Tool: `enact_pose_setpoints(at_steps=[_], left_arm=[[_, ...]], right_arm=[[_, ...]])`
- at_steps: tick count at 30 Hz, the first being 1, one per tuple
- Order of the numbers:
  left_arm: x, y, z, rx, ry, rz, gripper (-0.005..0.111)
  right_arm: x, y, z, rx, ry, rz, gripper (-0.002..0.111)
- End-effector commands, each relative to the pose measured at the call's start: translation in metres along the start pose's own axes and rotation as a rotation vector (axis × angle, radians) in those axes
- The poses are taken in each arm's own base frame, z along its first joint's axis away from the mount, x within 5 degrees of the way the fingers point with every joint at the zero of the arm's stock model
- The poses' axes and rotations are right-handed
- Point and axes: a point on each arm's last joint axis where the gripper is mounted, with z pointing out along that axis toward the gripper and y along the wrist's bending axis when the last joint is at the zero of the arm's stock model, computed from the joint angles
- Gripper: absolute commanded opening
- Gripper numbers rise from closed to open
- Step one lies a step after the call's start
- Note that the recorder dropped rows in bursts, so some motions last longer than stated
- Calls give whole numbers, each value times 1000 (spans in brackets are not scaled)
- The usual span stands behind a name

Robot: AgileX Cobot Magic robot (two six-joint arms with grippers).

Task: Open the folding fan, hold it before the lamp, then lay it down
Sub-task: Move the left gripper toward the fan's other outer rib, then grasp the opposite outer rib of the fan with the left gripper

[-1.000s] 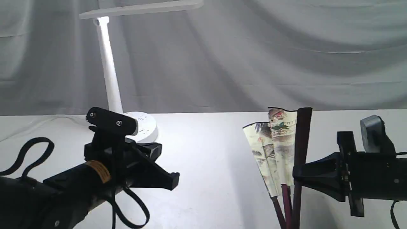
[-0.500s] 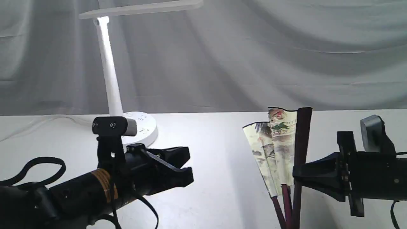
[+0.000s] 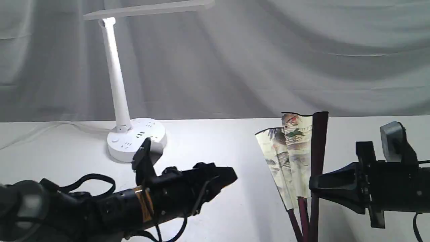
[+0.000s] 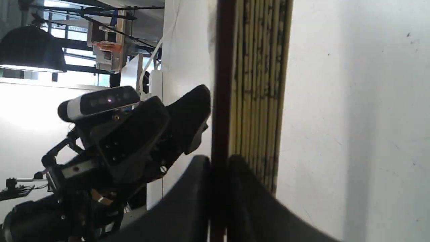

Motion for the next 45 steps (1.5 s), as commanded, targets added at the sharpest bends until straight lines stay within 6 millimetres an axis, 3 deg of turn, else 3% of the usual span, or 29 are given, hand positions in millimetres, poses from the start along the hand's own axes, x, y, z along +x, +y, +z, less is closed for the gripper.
enact_pose_setpoints(at_steps=[1,11,20,31,36,45], left_arm=[[-5,-1,13,72,56,-98,52],[-11,9,50,340,56,-308,52],[-6,30,69,345,67,-347,52],[0,29,88,386,81,-359,52],[1,35,89,377,71,-373,52],[12,27,94,386,94,-365,52]], right_arm=[[1,5,-1,-19,-1,-29,0],[1,5,-1,-19,-1,-42,0],[0,5,-1,-21,-7,-39,0],[0,5,-1,-21,-8,-49,0],[0,5,-1,-21,-8,-49,0],[1,4,-1,-18,0,-52,0]])
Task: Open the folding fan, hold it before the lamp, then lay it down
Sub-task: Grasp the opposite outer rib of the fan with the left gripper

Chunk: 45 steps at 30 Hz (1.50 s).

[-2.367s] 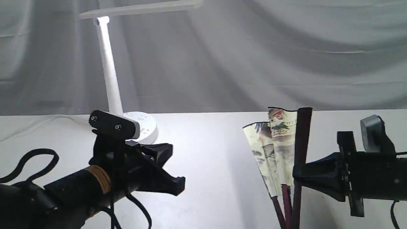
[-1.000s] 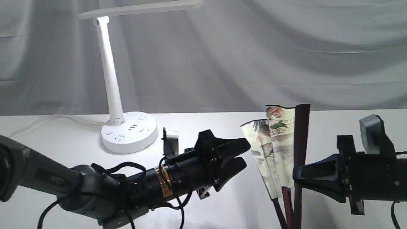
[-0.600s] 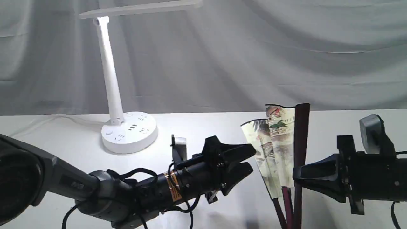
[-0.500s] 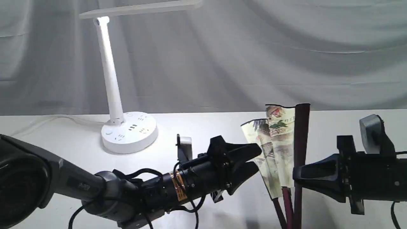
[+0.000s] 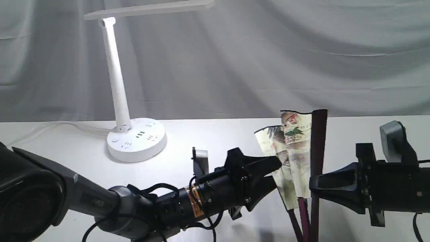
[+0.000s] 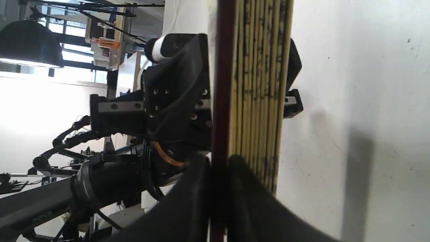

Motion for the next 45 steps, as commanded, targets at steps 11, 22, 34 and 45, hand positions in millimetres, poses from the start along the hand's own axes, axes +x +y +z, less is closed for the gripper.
enact_pose_setpoints(at_steps=[11,22,34,45], left_arm=[[6,-3,5,15,19,5,47],[16,-3,10,18,43,26,41],[16,-3,10,17,47,21,0],[14,-4,10,20,28,-35,0]], right_arm=[[0,5,-1,-19,-1,-25,0],[1,4,-1,-17,3,-28,0],[0,4,-1,-18,0,-35,0],[-3,6,-1,-31,-35,-47,0]])
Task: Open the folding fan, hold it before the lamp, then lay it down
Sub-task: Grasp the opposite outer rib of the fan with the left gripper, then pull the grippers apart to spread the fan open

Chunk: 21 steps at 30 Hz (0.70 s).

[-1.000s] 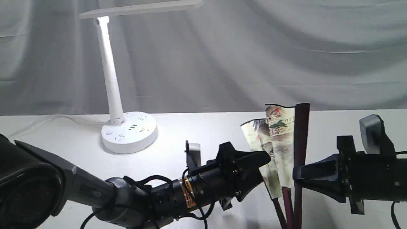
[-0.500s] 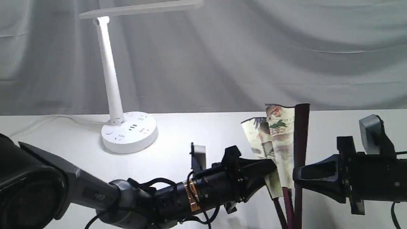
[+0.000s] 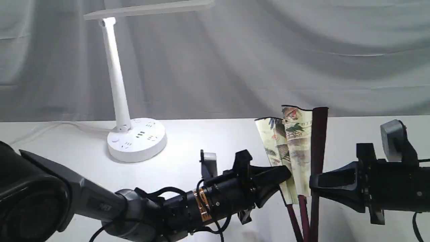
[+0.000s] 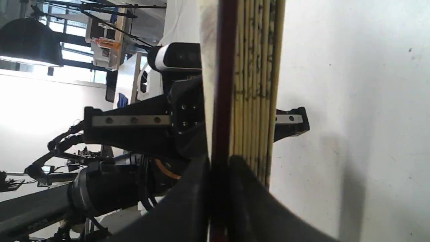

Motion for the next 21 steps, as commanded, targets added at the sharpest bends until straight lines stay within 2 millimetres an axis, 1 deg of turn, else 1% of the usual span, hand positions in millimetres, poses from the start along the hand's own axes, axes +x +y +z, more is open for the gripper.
enact_pose_setpoints(at_steps=[1,15,21], left_arm=[[1,-1,2,2,-4,-8,0],[-5,-2,2,22,-74,-84,0],[-6,0,-3,14,-112,-109,0]], right_arm=[[-3,6,-1,-30,-34,-24,0],[-7,7,-2,-46,-79,-27,0],[-7,1,0,-44,-78,-4,0]])
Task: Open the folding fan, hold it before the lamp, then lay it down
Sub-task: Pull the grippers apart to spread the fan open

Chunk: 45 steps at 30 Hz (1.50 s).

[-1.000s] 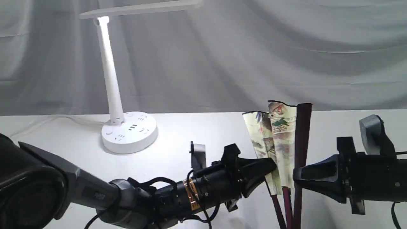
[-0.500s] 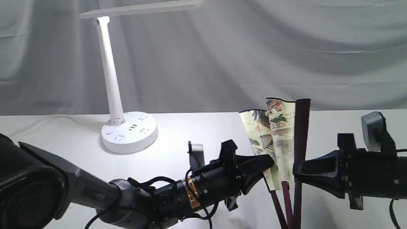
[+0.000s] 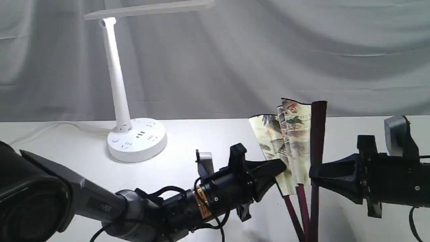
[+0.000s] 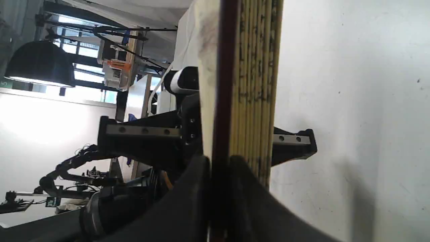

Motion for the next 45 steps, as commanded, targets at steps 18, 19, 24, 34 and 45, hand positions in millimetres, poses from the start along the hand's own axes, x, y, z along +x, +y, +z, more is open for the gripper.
enact_pose_setpoints(at_steps=[18,19,24,34,45], left_arm=[[10,-21,-32,-36,-144,-18,0],[10,-22,-35,-40,-161,-22,0],[13,-26,-55,-67,-257,-48,0],[17,-47,-73,-63,-336,-15,0],[10,-62,-85,-42,-477,21,0]], right_arm=[[-3,-5,1,-25,-45,-22,0],[-4,-5,1,-26,-46,-22,0],[-7,-7,-4,-24,-75,-15,0],[-14,-10,-15,-21,-133,3,0],[-22,-17,-33,-6,-211,5,0]])
